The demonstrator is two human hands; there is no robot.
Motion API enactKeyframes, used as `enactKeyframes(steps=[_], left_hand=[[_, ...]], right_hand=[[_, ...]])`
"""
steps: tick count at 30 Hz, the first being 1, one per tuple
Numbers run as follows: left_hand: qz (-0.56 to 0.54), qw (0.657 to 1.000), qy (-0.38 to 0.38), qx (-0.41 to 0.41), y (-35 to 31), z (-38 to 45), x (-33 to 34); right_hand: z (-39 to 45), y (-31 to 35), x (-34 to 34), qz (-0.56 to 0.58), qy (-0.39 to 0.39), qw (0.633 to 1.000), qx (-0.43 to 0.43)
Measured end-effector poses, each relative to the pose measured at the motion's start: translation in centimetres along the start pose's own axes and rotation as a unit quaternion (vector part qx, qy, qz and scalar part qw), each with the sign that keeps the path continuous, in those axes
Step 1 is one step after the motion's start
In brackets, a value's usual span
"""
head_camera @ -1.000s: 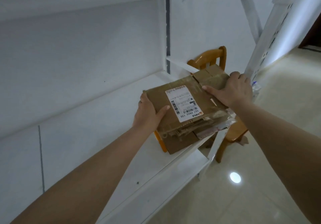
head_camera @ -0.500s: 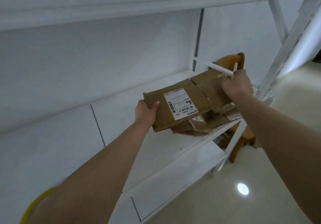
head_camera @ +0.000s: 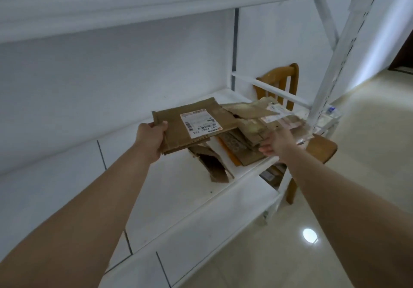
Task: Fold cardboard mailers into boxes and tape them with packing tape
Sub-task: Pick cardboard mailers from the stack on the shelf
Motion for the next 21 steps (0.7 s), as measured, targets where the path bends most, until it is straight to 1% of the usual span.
enactKeyframes(steps=[2,3,5,7,9,10,14,16,17,19,21], left_hand=[[-0.013,1.000,-0.007,-0.015,0.9,-0.1,-1.4],[-0.021,0.999,-0.012,-0.023,1.5,-0.1,-2.2],[-0.027,0.999,-0.028,-0.037,2.5,0.0,-3.7],[-0.016,0.998,-0.039,-0.043,3.5,0.1,-5.2],[-0.003,0.998,-0.038,-0.048,4.6,0.3,-6.7],[0.001,0.998,-0.038,-0.051,5.2,0.4,-7.4],[-0.001,0.996,-0.068,-0.061,7.3,1.0,-10.2],[-0.017,0.994,-0.090,-0.056,7.5,1.5,-11.4],[-0.029,0.993,-0.103,-0.051,7.4,1.8,-11.9],[-0.053,0.989,-0.133,-0.036,6.6,2.6,-12.5],[-0.081,0.985,-0.153,-0.020,5.3,3.4,-12.4]], right_hand=[[-0.1,-1.7,3.3,-0.110,0.061,0.992,-0.010],[-0.4,-2.5,5.0,-0.161,0.081,0.984,-0.018],[-0.8,-3.9,7.9,-0.228,0.105,0.968,-0.026],[-1.0,-4.7,10.1,-0.317,0.103,0.940,-0.074],[-1.0,-5.5,11.3,-0.416,0.059,0.900,-0.120],[-1.0,-5.7,11.7,-0.439,0.036,0.888,-0.133],[-1.0,-6.3,12.7,-0.441,-0.006,0.885,-0.149],[-0.9,-6.3,13.0,-0.430,0.008,0.888,-0.159],[-0.8,-6.1,13.1,-0.397,0.026,0.903,-0.164],[-1.1,-4.6,12.9,-0.294,0.050,0.938,-0.178],[-1.0,-1.9,11.7,-0.241,0.031,0.946,-0.216]])
Point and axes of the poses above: each hand's wrist, its own z-axis towards the middle knuckle, its own x-axis out of the palm, y = z × x, the point moved 3 cm from there along z, towards the middle knuckle, and after that the axes turned 3 degrees about -y, right-handed, at the moved point
